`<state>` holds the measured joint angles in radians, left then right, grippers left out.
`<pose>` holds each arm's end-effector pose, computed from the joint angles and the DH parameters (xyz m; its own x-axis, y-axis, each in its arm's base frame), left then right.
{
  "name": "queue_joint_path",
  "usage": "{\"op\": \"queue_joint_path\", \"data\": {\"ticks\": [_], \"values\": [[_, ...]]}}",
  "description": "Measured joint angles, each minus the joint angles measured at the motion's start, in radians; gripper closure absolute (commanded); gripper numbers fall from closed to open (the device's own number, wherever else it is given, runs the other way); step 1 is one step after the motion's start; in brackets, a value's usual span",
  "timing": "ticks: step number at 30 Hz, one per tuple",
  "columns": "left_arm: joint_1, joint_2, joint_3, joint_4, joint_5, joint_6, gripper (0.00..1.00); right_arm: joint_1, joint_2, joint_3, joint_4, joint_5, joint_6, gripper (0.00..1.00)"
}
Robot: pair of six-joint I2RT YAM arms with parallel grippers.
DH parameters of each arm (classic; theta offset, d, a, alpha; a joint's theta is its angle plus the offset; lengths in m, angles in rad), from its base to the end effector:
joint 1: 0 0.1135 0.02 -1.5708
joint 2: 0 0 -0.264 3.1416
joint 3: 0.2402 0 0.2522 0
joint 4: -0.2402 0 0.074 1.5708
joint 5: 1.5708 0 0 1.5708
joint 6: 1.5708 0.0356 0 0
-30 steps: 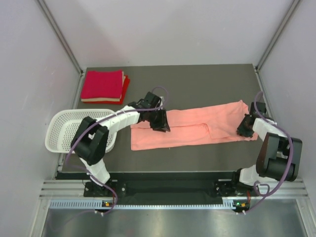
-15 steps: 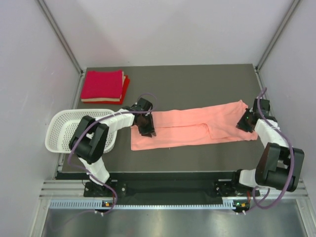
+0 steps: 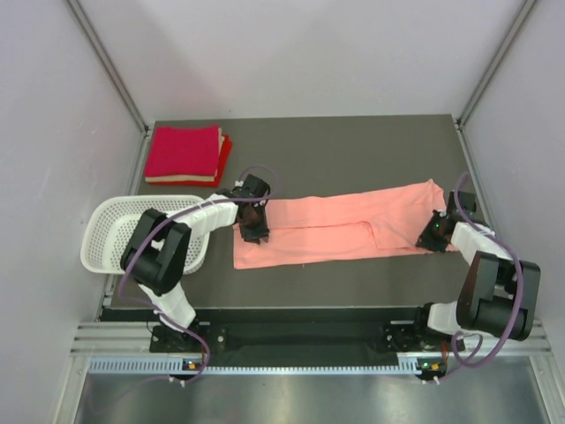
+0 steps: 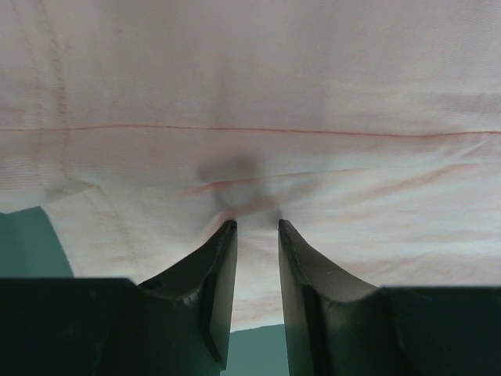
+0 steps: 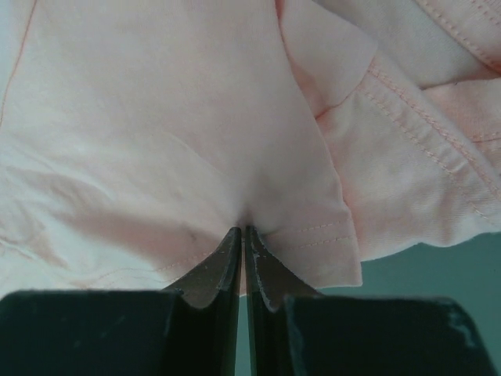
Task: Fold and stack the t-shirts
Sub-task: Fold the tshirt
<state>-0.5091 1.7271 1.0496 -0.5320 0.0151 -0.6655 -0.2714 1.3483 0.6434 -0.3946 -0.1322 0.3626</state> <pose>0.2864 -0.1605 0.1650 -0.9463 -0.1788 -0.2693 -0.1173 0.9662 -0.2294 0.2294 -0.0590 0.1606 -0.7287 0.5678 -0.3829 0.4990 0.8232 0.2709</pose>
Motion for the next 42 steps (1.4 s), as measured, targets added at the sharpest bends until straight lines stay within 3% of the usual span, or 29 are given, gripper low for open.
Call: {"op": "queue_joint_path", "data": {"ticks": [12, 18, 27, 33, 38, 42], "values": [[0.006, -0.046, 0.054, -0.079, -0.010, 0.033, 0.65, 0.029, -0.100, 0.043, -0.011, -0.064, 0.026, 0.94], [0.006, -0.087, 0.082, -0.079, 0.033, 0.041, 0.65, 0.048, -0.071, 0.024, 0.037, -0.135, 0.047, 0.95], [0.060, -0.083, 0.082, -0.129, -0.032, 0.056, 0.66, 0.048, -0.012, -0.046, 0.058, -0.121, 0.050, 0.96], [0.090, -0.089, 0.079, -0.151, -0.072, 0.072, 0.64, 0.029, -0.060, -0.011, 0.008, -0.025, 0.075, 0.85], [0.061, -0.153, 0.059, -0.144, -0.008, 0.111, 0.64, 0.014, -0.135, 0.019, -0.006, 0.100, 0.150, 0.80], [0.031, -0.183, 0.019, -0.082, 0.081, 0.121, 0.64, 0.006, -0.100, 0.021, -0.009, 0.202, 0.209, 0.79]]}}
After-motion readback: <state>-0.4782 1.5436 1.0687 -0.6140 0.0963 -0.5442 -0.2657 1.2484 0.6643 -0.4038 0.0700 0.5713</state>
